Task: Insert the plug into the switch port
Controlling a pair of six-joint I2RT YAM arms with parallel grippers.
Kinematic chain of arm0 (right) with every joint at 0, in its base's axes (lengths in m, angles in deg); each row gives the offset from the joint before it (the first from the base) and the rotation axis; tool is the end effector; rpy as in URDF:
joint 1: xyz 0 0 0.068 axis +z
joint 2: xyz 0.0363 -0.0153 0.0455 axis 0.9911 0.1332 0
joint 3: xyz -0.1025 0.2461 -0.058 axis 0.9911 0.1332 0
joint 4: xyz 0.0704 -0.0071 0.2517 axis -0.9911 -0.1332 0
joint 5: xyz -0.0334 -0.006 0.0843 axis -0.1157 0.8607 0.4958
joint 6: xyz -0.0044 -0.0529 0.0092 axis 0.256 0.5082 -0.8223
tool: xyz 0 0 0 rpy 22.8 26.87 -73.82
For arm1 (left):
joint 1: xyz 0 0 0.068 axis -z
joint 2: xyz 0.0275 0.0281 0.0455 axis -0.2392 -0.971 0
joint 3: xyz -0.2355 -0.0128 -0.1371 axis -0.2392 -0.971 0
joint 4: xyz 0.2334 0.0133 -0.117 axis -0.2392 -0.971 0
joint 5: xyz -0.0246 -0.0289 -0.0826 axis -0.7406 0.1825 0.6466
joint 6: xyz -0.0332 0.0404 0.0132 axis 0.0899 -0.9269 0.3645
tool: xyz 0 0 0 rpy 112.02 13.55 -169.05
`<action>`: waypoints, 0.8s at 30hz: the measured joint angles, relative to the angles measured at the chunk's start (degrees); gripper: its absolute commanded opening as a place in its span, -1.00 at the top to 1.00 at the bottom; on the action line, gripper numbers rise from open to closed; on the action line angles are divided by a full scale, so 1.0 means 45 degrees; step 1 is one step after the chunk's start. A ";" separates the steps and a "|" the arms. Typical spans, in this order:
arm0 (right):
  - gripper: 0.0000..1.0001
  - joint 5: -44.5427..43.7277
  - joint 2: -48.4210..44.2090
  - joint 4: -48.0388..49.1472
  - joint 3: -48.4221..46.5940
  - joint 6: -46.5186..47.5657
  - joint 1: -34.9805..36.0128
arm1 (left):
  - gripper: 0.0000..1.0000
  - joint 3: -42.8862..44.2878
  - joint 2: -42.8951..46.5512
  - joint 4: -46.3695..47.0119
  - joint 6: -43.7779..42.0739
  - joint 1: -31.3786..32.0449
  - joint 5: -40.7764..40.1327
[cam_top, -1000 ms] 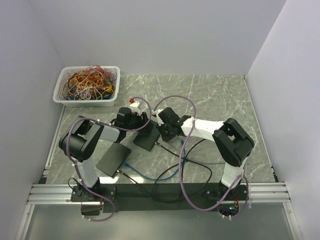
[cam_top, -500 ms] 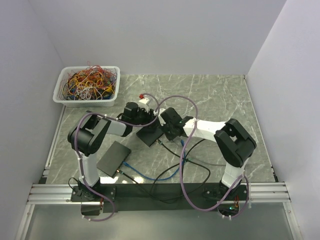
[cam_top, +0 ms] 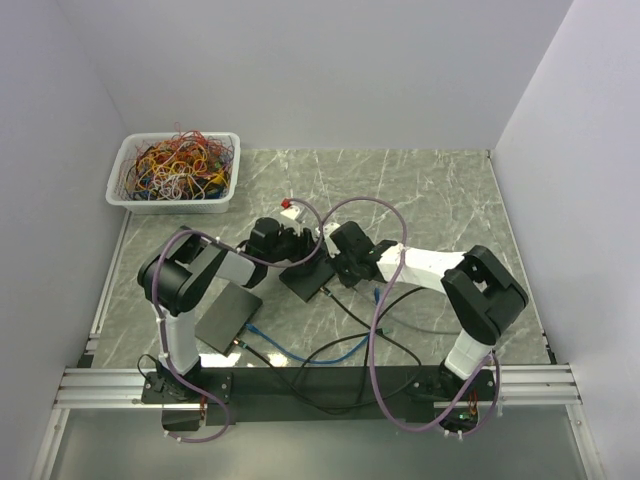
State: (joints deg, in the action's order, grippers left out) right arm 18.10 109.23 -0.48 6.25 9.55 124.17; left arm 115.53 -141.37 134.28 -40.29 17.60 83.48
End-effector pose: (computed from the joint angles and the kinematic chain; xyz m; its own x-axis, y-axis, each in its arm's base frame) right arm 0.2476 0.2212 0.1623 -0.5977 -0.5705 -0.5633 -0.6782 0.7345 -0.0244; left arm 0.3002 -0.1993 0.1189 -0.5461 -0.0066 -0.8377 0.6417 0.6395 -0.4233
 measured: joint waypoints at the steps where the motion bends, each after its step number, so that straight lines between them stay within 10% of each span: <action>1: 1.00 -0.0044 0.0024 0.0015 0.0000 -0.0058 0.0000 | 0.02 -0.0078 0.0000 0.0121 0.0068 0.0000 -0.0039; 24: 1.00 0.0495 0.0321 0.0126 -0.0204 -0.0306 -0.0549 | 0.03 -0.1661 -0.0350 0.3274 0.1865 0.0005 -0.0937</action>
State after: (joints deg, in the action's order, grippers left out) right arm 20.33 110.67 0.09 5.33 8.17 121.70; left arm 108.06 -142.95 149.01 -31.90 17.62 79.26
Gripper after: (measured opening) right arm 0.197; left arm 0.492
